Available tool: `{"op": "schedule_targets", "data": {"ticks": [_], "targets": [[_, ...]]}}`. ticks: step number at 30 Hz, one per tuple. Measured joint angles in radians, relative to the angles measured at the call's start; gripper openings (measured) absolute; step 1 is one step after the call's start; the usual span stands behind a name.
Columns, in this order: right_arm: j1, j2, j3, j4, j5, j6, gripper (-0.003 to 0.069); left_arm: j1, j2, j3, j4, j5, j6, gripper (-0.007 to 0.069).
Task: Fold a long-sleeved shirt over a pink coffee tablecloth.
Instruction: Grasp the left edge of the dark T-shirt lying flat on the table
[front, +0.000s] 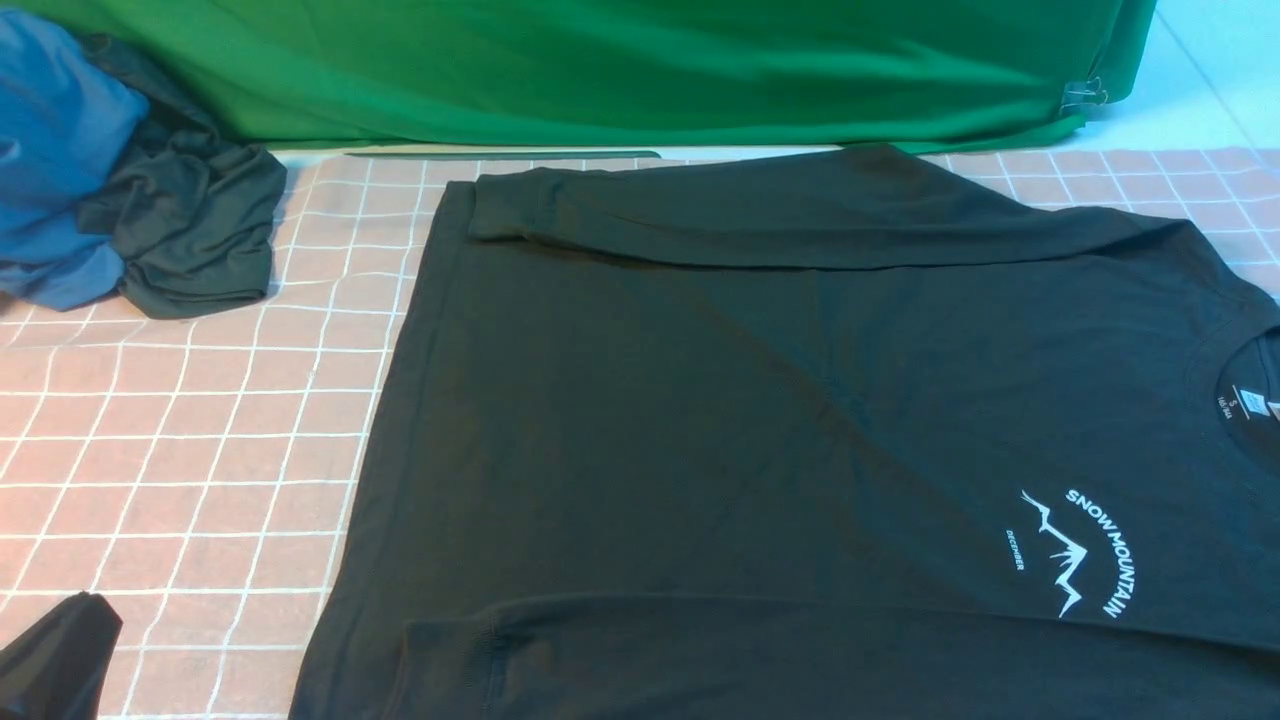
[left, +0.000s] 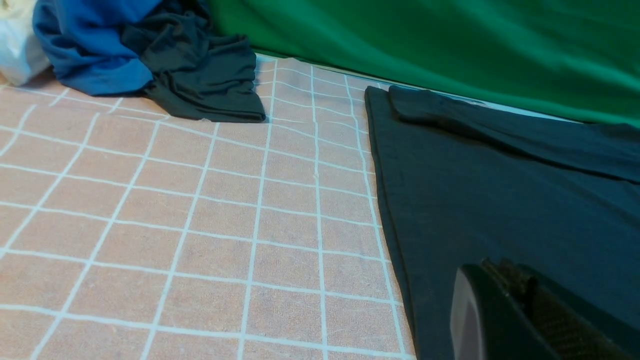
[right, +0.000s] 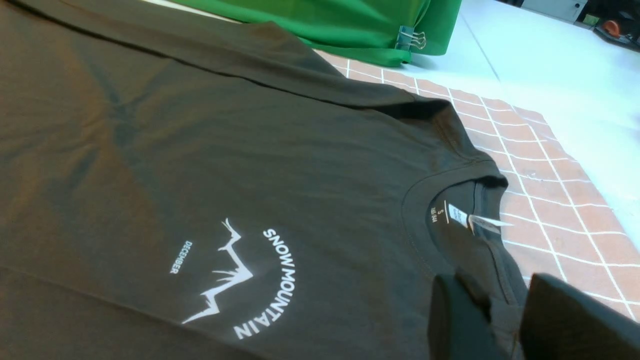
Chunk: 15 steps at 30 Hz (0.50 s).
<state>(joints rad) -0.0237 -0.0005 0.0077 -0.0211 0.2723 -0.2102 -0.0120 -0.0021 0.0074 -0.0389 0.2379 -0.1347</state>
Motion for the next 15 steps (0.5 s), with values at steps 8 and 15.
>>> {"op": "schedule_targets", "data": {"ticks": [8,15], "targets": [[0.0,0.0,0.0,0.0,0.0,0.0,0.0238,0.0,0.0,0.0,-0.061,-0.087,-0.013,0.0015],[0.0,0.0,0.0,0.021,-0.035,0.037,0.0238,0.0,0.0,0.0,-0.32,-0.285,-0.128,0.0015]]}}
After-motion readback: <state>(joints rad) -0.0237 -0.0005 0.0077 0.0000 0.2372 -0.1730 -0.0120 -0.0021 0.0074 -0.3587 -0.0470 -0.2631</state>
